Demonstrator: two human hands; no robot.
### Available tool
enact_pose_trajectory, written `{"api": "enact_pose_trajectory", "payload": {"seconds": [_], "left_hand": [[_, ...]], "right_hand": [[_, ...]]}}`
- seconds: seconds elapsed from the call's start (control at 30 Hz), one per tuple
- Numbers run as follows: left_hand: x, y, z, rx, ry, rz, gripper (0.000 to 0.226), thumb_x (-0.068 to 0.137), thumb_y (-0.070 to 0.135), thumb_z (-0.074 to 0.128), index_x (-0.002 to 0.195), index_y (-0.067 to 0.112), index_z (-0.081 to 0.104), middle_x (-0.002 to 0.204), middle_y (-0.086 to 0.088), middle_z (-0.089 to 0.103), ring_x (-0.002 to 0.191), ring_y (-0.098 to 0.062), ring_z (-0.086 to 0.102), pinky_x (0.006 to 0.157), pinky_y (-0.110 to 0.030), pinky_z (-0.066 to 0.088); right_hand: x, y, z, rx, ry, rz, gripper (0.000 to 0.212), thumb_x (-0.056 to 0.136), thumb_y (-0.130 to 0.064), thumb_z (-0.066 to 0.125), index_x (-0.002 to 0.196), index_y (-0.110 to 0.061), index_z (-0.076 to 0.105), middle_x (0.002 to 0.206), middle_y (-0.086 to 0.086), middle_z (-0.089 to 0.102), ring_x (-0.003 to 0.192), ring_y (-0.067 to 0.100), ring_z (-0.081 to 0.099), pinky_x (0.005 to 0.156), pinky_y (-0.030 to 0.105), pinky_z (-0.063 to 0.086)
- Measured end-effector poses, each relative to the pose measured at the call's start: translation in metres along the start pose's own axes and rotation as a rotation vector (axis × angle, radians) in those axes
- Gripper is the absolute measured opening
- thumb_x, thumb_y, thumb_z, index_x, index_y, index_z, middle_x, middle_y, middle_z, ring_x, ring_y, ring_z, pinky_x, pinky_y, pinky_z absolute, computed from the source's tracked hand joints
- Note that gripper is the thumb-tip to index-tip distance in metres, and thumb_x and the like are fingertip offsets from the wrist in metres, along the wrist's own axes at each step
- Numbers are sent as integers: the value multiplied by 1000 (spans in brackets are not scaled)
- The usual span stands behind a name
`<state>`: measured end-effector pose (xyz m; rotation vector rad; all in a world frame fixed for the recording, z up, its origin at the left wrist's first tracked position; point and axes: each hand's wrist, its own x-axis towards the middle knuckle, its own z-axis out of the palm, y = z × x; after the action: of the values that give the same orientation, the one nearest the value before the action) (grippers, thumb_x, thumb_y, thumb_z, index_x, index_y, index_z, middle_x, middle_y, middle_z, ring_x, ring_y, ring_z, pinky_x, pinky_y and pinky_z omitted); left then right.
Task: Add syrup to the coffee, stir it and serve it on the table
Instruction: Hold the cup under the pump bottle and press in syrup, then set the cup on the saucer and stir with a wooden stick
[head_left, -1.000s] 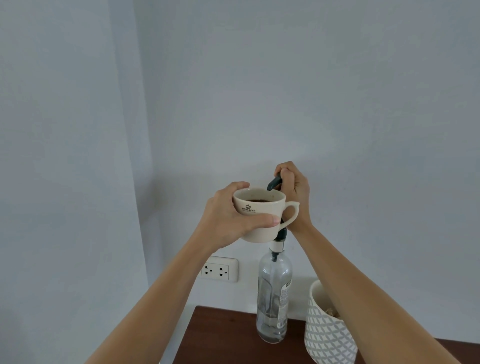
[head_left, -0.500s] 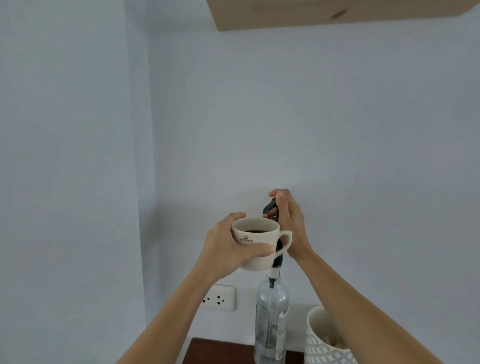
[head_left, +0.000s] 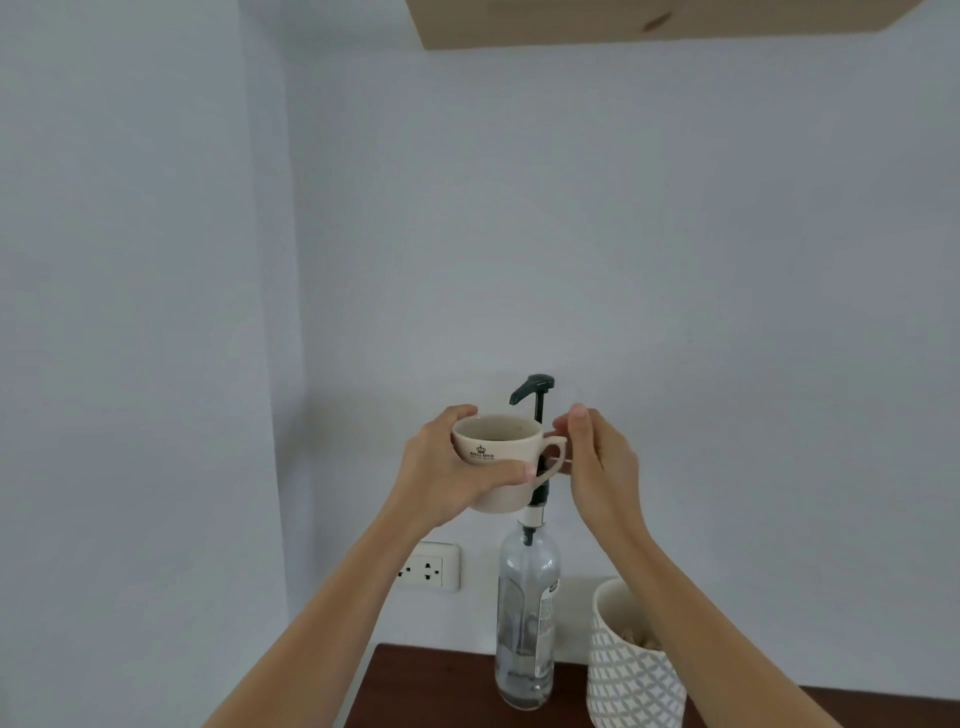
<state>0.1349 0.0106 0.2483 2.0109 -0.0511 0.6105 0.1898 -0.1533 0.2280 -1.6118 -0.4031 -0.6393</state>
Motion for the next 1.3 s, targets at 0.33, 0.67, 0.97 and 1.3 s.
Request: {"api": "enact_pose_trajectory", "payload": {"seconds": [0.33,0.67,0.97,1.3], "left_hand": [[-22,-6,4,36,-12,-25,118,31,64,79,139,23,54,113,10,64,106,-15,63,84,-23,49],[-76,-56,31,17,-69,-47,99,55,39,97,141,25,50,101,24,63,97,6,61,81,-13,47],[-145,-106,68,-21,-100,-78,83,54,32,99,118,46,47,102,24,68,99,20,59,81,0,44],[-201,-141,99,-47,-126,-147,84,51,31,100,111,58,47,111,48,58,108,23,56,85,3,39]], "right_hand": [[-41,-15,-16,137,-246,246,46,100,-40,43,82,-5,67,83,22,72,74,34,74,61,37,62],[-93,28,-32,91,-326,353,33,102,-26,44,90,-5,66,88,20,71,85,33,73,73,42,63],[-160,77,-51,172,-335,525,29,103,-19,44,93,-6,68,92,18,74,90,27,74,78,40,62],[-218,118,-71,15,-362,603,34,103,-23,43,87,-10,70,88,9,76,91,22,73,83,41,61]]}}
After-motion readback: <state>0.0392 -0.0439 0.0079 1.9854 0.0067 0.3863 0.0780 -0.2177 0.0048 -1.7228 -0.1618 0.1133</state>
